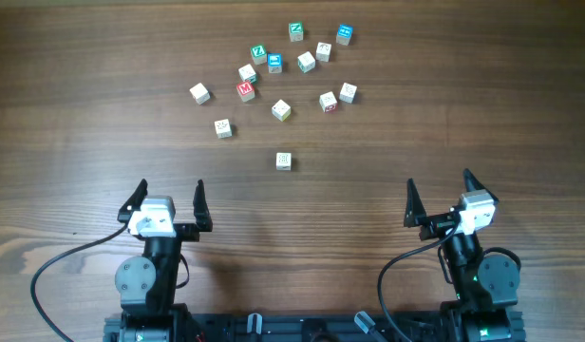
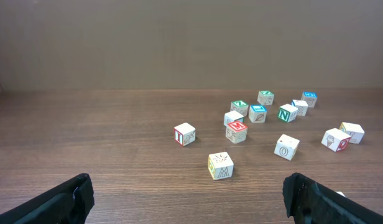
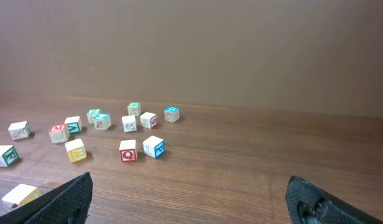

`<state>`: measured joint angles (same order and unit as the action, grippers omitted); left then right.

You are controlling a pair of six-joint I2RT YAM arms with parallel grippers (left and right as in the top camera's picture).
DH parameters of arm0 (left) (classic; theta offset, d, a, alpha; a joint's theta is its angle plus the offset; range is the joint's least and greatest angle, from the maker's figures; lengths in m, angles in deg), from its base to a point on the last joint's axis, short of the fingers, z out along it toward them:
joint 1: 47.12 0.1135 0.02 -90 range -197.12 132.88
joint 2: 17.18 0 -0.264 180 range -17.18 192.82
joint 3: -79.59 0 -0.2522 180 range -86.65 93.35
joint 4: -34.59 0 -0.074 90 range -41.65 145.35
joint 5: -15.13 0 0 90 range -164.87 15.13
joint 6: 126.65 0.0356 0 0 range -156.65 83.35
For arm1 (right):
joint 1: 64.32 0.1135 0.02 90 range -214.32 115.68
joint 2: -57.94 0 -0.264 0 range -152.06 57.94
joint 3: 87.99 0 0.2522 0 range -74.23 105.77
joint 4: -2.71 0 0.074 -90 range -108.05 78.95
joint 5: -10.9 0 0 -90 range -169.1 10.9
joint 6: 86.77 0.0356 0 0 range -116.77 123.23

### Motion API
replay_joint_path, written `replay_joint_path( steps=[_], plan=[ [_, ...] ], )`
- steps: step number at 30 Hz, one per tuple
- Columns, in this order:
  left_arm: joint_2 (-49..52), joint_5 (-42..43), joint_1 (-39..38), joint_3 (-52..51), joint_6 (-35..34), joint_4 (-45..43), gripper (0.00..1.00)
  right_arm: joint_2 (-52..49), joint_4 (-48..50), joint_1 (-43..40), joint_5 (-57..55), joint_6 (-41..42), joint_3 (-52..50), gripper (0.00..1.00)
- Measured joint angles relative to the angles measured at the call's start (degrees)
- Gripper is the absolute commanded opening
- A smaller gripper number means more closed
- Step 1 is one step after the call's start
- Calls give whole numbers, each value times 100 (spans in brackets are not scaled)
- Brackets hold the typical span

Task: Form a tower

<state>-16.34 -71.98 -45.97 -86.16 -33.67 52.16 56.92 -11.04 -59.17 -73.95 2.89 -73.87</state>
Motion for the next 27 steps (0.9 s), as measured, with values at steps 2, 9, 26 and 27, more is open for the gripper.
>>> replay_joint_path(
  steps=[2,9,26,27],
  plan=[
    [0,-2,0,-2,0,-50,100,0,0,0,0,0,0,100],
    [2,411,0,470,-94,-201,100,0,2,0,0,0,0,100],
    [4415,863,0,7595,-461,4889,100,-4,-2,0,2,0,0,100],
    [4804,870,0,8039,-461,5117,100,-7,2,0,2,0,0,100]
  ],
)
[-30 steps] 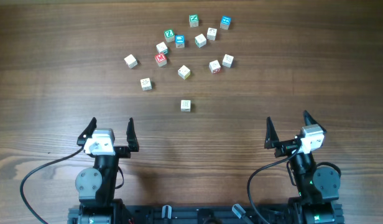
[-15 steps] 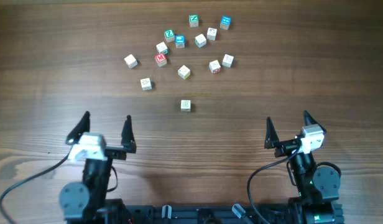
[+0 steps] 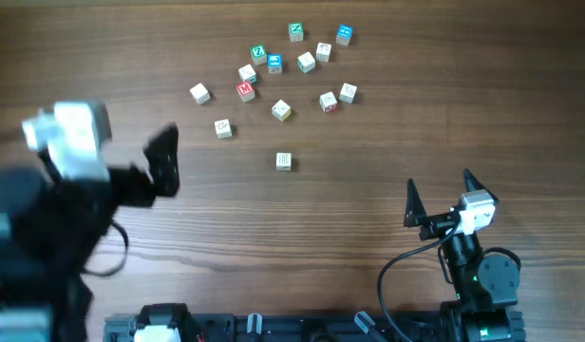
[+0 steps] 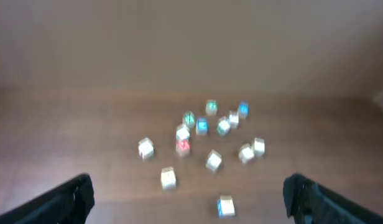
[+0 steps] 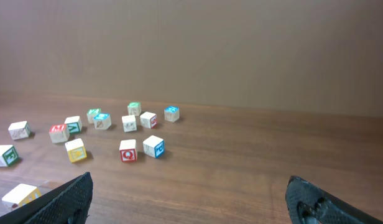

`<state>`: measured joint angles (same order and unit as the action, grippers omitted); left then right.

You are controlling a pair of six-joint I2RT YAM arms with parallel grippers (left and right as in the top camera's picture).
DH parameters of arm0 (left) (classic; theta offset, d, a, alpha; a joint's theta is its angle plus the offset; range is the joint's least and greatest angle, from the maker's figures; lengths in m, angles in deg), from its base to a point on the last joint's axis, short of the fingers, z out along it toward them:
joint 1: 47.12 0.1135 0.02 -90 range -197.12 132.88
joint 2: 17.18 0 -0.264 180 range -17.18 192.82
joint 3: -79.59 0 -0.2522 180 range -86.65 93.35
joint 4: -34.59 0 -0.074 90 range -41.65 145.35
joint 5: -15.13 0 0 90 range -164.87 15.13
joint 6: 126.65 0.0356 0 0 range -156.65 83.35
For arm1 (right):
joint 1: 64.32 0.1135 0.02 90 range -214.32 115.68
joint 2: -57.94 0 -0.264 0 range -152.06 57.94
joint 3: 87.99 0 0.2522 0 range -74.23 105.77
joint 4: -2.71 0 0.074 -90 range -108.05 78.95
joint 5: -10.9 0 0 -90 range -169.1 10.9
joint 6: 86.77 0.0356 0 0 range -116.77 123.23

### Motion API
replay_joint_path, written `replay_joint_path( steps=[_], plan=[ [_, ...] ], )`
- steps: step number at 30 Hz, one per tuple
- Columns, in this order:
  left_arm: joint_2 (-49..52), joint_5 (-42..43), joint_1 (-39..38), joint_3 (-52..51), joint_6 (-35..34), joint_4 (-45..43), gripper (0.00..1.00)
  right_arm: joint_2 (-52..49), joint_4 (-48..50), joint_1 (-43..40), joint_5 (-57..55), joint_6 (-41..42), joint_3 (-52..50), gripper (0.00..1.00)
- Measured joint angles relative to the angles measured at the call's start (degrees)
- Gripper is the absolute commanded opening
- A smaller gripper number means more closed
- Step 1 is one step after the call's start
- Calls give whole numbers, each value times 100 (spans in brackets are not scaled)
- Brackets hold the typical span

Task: Form a tower
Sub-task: 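Reach the left gripper forward over a white letter block near center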

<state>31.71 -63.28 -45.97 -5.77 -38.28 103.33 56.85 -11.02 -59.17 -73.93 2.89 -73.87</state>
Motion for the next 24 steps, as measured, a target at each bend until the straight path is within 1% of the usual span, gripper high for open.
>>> replay_joint_path(
  steps=[2,3,5,7,10,11,12,13,14,21,24],
  plan=[
    [732,26,0,861,0,669,100,2,0,0,0,0,0,100],
    [1355,33,0,1572,0,1244,100,2,0,0,-2,0,0,100],
    [2041,31,0,2190,0,1923,100,2,-2,0,0,0,0,100],
    [2712,63,0,2608,-4,2402,100,2,-2,0,0,0,0,100],
    [3480,323,0,2704,-4,2522,100,2,-2,0,0,0,0,100],
    [3919,531,0,2702,-4,2533,77,2,-2,0,-2,0,0,100],
    [4072,595,0,2704,-4,2544,42,2,-2,0,0,0,0,100],
    [4216,658,0,2704,-39,2544,20,2,-2,0,0,0,0,100],
    [4350,699,0,2704,-35,2527,4,2,-2,0,0,0,0,100],
    [5128,826,-42,2704,-131,2472,4,2,-2,0,-2,0,0,100],
    [5475,828,-245,2702,-173,2452,4,2,-2,0,-2,0,0,100]
  ],
)
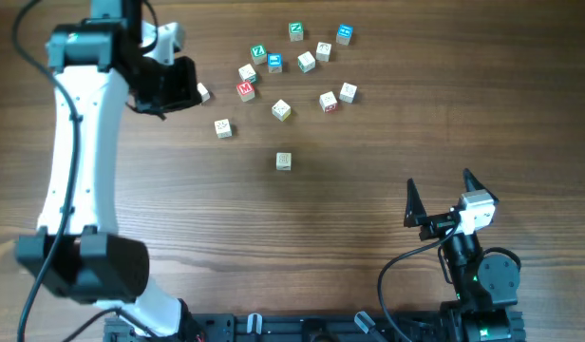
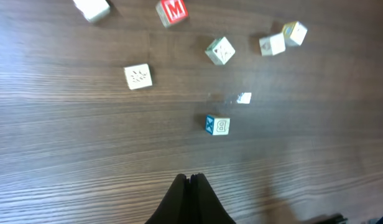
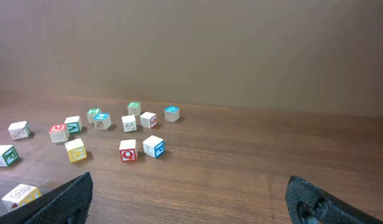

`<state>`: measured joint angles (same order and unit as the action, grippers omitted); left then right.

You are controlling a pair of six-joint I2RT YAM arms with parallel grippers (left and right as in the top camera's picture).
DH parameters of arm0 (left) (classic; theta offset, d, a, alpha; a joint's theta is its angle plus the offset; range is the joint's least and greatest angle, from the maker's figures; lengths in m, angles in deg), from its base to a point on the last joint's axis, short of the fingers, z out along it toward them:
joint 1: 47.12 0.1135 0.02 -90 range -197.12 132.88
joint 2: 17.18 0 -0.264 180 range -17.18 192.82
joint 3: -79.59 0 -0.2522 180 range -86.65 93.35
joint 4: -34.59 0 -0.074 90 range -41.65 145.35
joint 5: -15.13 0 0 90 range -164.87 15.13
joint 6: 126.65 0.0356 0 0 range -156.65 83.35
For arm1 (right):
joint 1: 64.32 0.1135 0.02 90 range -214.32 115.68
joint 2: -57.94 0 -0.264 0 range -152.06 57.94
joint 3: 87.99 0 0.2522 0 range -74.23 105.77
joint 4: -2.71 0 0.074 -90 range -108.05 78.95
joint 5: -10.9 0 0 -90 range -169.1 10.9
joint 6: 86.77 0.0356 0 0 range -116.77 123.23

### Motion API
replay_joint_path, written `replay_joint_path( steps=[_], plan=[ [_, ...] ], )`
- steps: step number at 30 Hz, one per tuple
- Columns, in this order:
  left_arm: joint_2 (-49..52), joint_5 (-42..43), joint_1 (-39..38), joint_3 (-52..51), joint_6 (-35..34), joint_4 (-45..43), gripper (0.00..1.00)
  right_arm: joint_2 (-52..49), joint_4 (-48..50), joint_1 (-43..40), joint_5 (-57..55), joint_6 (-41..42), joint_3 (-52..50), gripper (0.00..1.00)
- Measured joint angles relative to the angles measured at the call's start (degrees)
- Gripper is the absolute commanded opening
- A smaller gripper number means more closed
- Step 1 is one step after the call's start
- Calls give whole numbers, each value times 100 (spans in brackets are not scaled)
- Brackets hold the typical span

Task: Form a tower
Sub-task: 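Reach the left gripper forward over a white letter block near center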

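Several small lettered cubes lie scattered at the back of the wooden table (image 1: 416, 123), none stacked. Among them are a red M cube (image 1: 246, 90) (image 2: 174, 10), a patterned white cube (image 1: 223, 127) (image 2: 138, 76) and a lone cube (image 1: 284, 161) (image 2: 217, 125) with a blue B side nearest the front. My left gripper (image 1: 179, 84) (image 2: 190, 180) hangs high over the table at the back left, beside a white cube (image 1: 199, 92), shut with nothing in it. At the front right my right gripper (image 1: 441, 195) (image 3: 191, 205) stands open, holding nothing.
The left arm (image 1: 74, 142) stretches from the front left up along the left side. More cubes sit at the back: green ones (image 1: 295, 31), blue ones (image 1: 344, 35), a red Q cube (image 3: 127, 150). A brown wall (image 3: 191, 43) stands behind the table.
My left gripper was open at the table's left middle. Now it is farther back, next to the leftmost cubes, shut and looking straight down. The right arm and the cubes have not moved.
Both grippers first stood open at the table's front edge, facing the scattered cubes. Then the left arm was raised over the left side, still open. Now it hangs shut above the back left by the cubes. No cube has shifted.
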<state>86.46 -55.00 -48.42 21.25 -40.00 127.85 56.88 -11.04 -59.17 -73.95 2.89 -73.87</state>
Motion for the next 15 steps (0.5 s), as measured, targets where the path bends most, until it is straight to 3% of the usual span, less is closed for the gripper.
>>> replay_joint_path(
  steps=[15],
  plan=[
    [1132,-50,-1126,-4,-645,-496,4,0,0,0,0,0,0,100]
  ],
)
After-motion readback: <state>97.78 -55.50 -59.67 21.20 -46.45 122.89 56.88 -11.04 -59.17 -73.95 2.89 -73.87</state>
